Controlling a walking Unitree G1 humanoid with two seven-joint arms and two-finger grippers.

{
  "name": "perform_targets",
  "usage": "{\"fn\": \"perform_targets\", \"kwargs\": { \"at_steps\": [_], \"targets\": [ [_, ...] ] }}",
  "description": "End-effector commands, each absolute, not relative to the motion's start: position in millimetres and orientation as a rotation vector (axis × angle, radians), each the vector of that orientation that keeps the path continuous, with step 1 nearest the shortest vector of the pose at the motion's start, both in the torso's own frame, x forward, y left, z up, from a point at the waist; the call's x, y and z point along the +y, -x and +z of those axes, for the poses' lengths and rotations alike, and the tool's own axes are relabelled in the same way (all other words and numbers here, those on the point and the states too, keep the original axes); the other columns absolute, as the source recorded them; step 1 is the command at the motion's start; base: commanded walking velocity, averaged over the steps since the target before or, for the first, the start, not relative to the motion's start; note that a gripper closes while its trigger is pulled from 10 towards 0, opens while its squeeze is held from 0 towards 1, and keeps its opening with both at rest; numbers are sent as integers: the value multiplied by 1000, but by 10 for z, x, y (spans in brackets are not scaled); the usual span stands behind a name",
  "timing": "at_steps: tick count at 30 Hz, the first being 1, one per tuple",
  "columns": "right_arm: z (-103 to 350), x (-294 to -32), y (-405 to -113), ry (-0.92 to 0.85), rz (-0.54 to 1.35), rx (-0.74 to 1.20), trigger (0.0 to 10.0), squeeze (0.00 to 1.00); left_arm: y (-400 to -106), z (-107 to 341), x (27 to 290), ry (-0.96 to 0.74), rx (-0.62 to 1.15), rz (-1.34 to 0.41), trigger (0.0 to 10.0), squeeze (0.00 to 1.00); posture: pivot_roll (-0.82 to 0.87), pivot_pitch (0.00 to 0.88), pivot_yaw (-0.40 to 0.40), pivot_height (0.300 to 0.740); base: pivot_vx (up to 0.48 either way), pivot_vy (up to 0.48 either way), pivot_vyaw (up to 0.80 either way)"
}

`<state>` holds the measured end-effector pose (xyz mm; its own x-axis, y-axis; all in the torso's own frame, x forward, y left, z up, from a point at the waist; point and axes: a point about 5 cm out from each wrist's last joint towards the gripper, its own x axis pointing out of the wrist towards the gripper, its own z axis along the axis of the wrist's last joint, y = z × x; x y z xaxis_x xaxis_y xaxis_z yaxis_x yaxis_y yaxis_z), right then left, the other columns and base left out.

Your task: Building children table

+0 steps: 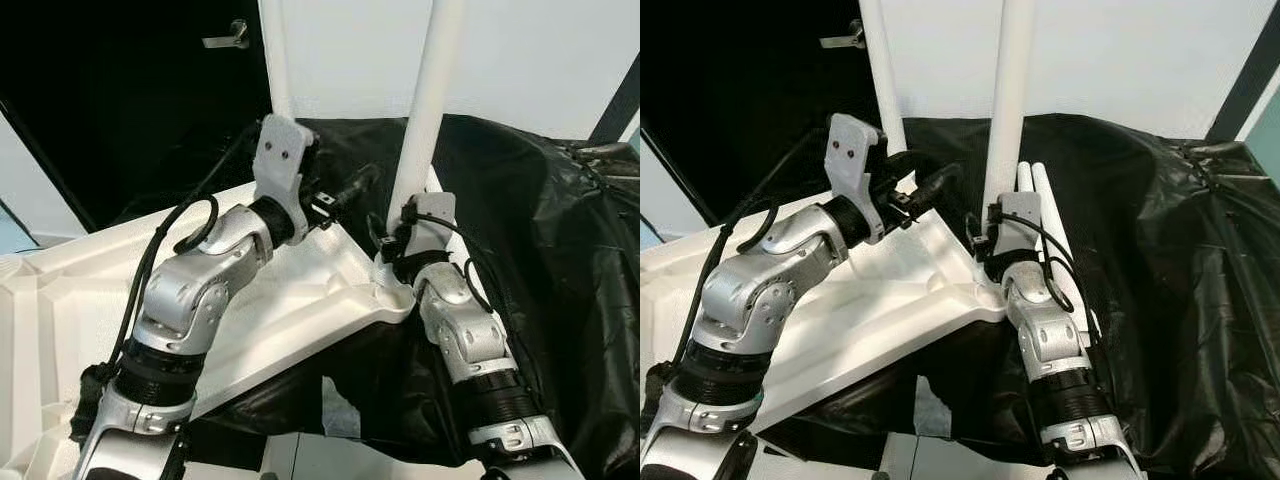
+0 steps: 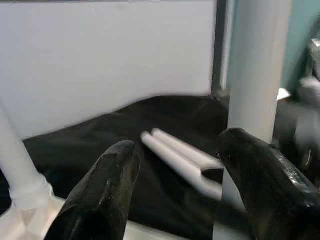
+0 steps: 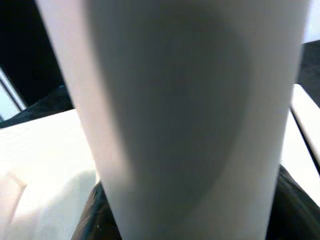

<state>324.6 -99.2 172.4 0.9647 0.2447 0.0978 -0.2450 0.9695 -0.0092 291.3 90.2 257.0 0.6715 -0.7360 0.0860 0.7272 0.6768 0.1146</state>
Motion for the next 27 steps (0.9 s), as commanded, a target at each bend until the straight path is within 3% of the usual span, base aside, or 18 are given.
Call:
{"fn": "perform_targets", "kwargs": {
  "at_steps": [1,11,27],
  "targets": [
    [1741,-957,-3206,-7,277,-112,10000,0,-2847,2513,963,-90,-107,-916,10000,0,81,0,13,740,0,0,0],
    [1629,-939,-3004,-1,293,-78,10000,0,-2680,2321,1118,-97,-23,-944,10000,0,81,0,17,740,0,0,0],
    [1372,-1240,-2990,-12,208,-11,10000,0,-2555,1926,1084,-210,92,-1021,10000,0,74,0,28,740,0,0,0]
  ]
}}
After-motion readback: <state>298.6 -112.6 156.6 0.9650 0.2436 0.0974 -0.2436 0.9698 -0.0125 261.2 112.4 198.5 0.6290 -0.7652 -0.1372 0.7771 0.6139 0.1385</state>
